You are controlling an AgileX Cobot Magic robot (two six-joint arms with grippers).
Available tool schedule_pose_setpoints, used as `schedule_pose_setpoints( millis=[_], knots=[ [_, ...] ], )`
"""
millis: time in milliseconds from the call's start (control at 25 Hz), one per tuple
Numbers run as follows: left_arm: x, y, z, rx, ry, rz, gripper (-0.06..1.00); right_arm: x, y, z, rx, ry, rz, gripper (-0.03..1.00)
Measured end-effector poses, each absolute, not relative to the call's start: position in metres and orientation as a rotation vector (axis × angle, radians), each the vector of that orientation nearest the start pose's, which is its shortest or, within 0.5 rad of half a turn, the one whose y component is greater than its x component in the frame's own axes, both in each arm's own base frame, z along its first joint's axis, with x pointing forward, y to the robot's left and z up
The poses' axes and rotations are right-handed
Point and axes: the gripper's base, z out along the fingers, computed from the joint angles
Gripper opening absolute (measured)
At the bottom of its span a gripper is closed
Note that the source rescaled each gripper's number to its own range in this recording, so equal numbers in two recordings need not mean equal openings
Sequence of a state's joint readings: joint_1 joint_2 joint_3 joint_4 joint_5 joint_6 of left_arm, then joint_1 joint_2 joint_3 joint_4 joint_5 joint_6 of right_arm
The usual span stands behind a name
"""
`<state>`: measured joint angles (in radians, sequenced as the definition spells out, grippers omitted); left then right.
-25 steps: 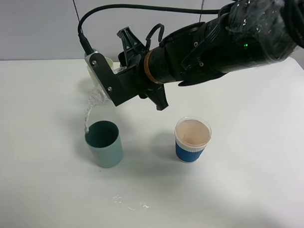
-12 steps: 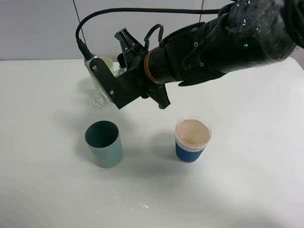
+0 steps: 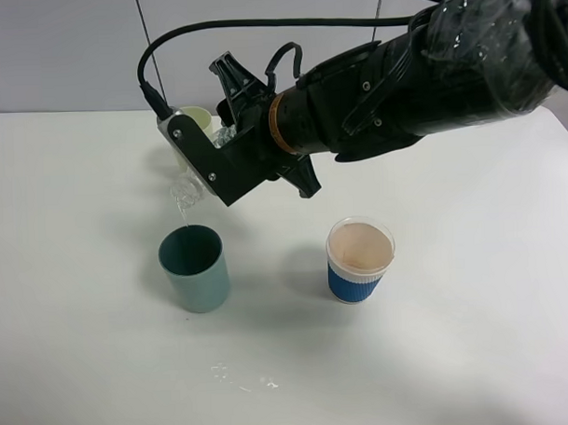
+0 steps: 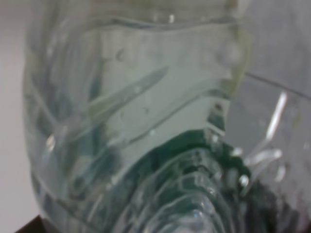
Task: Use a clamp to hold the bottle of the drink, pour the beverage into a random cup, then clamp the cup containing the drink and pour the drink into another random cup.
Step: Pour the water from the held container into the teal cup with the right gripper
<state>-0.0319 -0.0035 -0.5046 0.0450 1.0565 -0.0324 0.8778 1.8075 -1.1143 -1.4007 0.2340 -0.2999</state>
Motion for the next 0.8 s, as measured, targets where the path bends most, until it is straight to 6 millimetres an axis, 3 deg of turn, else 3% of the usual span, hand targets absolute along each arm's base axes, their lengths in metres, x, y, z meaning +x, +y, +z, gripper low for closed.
schedule_pose_setpoints(
  millis=[800],
  knots=[
    [-0.0057, 0.0038, 0.2789, -0.003, 2.031, 0.013, 1.00, 0.2674, 0.2891, 0.2107, -2.162, 0.751, -0.707, 0.02]
  ],
)
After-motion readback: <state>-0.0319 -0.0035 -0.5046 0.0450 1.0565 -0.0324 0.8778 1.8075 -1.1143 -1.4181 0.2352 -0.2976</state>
